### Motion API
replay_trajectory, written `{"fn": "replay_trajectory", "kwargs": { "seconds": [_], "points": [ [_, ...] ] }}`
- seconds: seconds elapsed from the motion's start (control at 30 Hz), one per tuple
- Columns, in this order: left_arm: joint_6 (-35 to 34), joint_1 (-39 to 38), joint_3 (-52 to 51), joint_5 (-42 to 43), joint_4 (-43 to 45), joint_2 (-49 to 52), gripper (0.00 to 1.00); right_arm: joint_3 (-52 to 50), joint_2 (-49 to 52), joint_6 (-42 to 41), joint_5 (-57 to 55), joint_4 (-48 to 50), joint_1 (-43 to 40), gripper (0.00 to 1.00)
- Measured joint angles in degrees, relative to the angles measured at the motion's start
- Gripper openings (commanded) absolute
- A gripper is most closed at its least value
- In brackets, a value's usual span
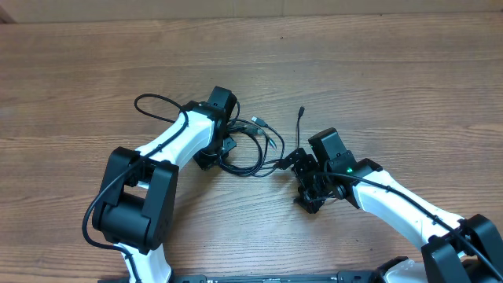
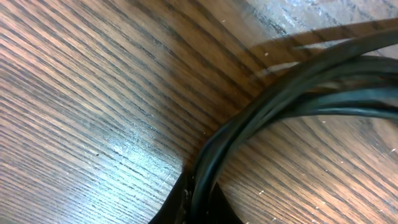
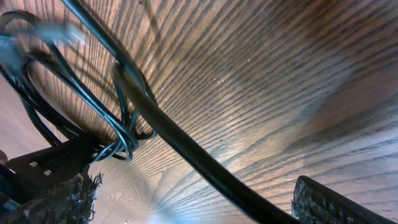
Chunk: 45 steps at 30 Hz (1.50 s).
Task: Untangle cables
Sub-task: 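Hold the coil with the left gripper while the right gripper holds a strand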
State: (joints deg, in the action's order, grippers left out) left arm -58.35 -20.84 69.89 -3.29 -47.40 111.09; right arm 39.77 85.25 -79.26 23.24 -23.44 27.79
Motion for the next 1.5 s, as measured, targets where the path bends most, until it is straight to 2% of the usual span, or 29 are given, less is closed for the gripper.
{"fn": "replay_trajectory", "kwargs": {
  "seconds": [0.13,0.43,0.57,0.8,0.97,1.13,1.23,1.27,1.37,1.5],
  "points": [
    [0.2,0.2,0.2,0.0,-1.0,0.0,0.04,0.0,0.0,0.0,-0.2,0.0,0.0,1.0],
    [0.2,0.7,2.7,1.1,-9.7,-0.7,0.05,0.0,0.0,0.0,0.7,0.0,0.0,1.0],
    [0.3,0.7,3.7,4.0,-9.3,-2.9,0.13,0.0,0.0,0.0,2.2,0.0,0.0,1.0],
    [0.4,0.7,4.0,6.3,-9.2,-3.8,0.13,0.0,0.0,0.0,2.9,0.0,0.0,1.0],
    [0.4,0.7,4.0,6.6,-9.2,-3.8,0.05,0.0,0.0,0.0,2.9,0.0,0.0,1.0],
    [0.4,0.7,4.0,6.7,-9.2,-3.8,0.04,0.0,0.0,0.0,2.9,0.0,0.0,1.0],
    [0.4,0.7,4.0,6.7,-9.2,-3.8,0.19,0.0,0.0,0.0,2.9,0.0,0.0,1.0],
    [0.5,0.7,4.0,6.8,-9.2,-3.8,0.2,0.0,0.0,0.0,2.9,0.0,0.0,1.0],
    [1.4,0.7,4.0,6.7,-9.2,-3.8,0.31,0.0,0.0,0.0,2.9,0.0,0.0,1.0],
    [1.5,0.7,4.0,6.6,-9.2,-3.8,0.33,0.0,0.0,0.0,2.8,0.0,0.0,1.0]
  ]
}}
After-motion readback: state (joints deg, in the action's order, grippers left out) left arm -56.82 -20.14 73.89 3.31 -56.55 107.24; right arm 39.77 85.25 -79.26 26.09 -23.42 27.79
